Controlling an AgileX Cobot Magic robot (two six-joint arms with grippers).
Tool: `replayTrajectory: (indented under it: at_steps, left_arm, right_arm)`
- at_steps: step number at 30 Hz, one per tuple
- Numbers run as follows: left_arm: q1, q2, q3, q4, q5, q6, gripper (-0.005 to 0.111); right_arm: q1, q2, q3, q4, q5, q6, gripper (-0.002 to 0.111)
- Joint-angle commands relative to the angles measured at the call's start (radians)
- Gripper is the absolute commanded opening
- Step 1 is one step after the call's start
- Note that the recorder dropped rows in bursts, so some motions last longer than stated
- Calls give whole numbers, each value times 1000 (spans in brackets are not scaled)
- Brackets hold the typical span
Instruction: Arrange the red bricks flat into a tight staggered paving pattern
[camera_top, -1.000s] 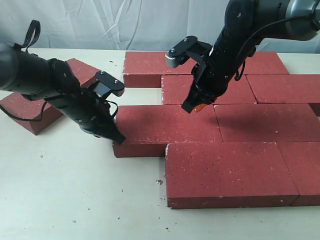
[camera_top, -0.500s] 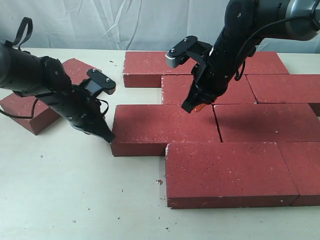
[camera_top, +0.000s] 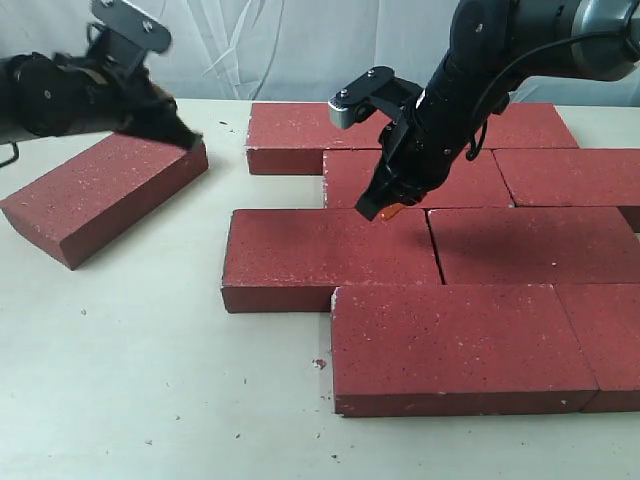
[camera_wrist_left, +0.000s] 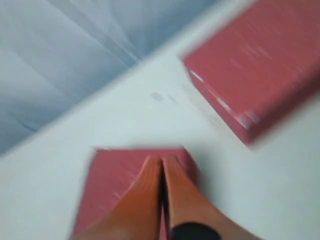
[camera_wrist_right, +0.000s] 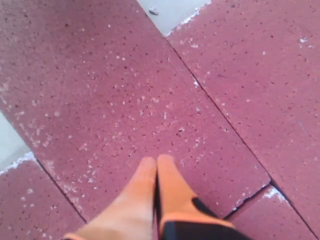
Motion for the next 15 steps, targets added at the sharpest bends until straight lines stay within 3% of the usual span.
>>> replayTrajectory:
  at_steps: [1,3,6,11,12,15]
  left_arm:
    - [91,70,-119,-74,-105,-32,0]
    - [151,135,-241,-74,112,-18,0]
    - [217,239,-409,-74,320,-28,0]
    - [263,367,-609,-16,427,-141,0]
    - [267,396,-659,31,463,-192,0]
    - [270,558,-934,383,693,-537,0]
  right_arm:
    - [-6,-10,2,67,-17,-2,-1]
    - [-6,-10,2,72,-34,-2,-1]
    - [-6,-10,2,73,-51,-2,-1]
    - [-6,-10,2,73,-53,-2,-1]
    - [-6,-10,2,73,-53,-2,-1]
    - [-6,-10,2,73,-64,-2,-1]
